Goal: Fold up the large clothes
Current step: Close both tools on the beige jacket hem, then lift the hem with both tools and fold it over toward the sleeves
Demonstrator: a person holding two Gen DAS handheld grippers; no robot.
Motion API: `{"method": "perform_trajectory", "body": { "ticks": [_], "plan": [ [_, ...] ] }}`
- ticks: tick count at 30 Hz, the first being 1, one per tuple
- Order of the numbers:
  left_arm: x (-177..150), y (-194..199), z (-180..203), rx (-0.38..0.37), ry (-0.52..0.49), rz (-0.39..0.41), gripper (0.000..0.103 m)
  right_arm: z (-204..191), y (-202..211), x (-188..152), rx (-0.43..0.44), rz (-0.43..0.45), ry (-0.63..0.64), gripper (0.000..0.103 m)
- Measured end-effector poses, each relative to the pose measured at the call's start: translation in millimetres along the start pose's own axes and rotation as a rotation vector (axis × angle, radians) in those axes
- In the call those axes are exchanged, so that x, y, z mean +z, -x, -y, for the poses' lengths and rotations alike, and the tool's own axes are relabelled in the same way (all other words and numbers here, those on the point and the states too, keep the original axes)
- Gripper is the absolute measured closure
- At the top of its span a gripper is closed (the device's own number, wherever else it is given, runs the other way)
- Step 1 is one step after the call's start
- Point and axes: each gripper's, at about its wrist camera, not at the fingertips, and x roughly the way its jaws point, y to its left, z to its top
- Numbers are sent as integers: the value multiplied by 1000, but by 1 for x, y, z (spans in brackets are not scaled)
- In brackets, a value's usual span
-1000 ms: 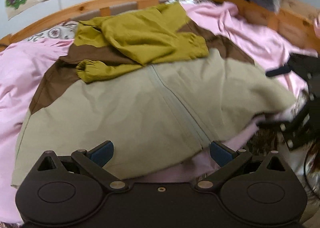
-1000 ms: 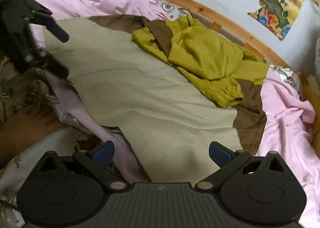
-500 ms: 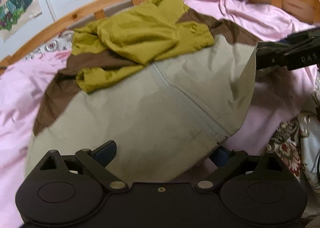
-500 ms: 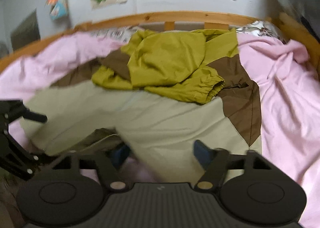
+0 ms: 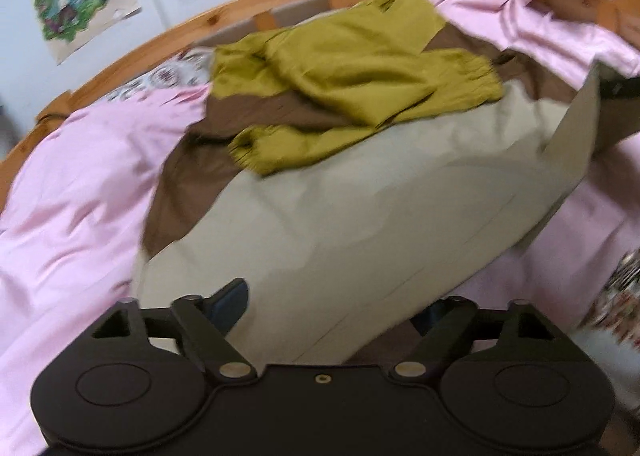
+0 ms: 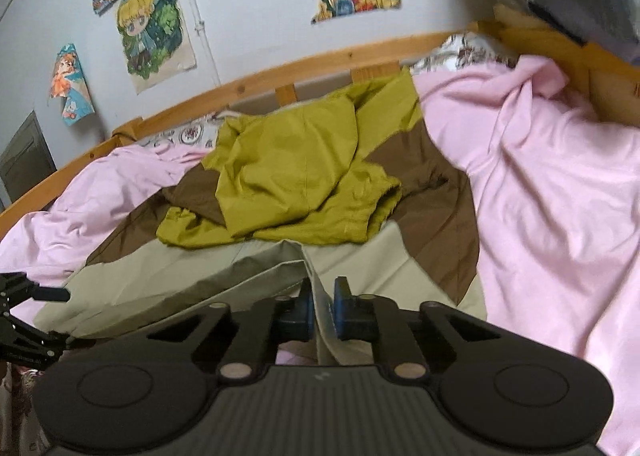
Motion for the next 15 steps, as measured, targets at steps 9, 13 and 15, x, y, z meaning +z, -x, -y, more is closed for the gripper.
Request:
{"method": "perform_trajectory", "body": {
  "ticks": [9, 13, 15],
  "plan": [
    [-22, -4, -25, 134, -24, -30, 99, -21, 5, -13, -146, -3, 138, 99],
    [-13, 19, -29, 172, 33, 75, 103, -30, 22, -13, -175, 24, 184, 101],
    [-7, 37, -31, 169, 68, 136, 103, -34, 39, -8, -182, 60, 184, 101]
  ]
}}
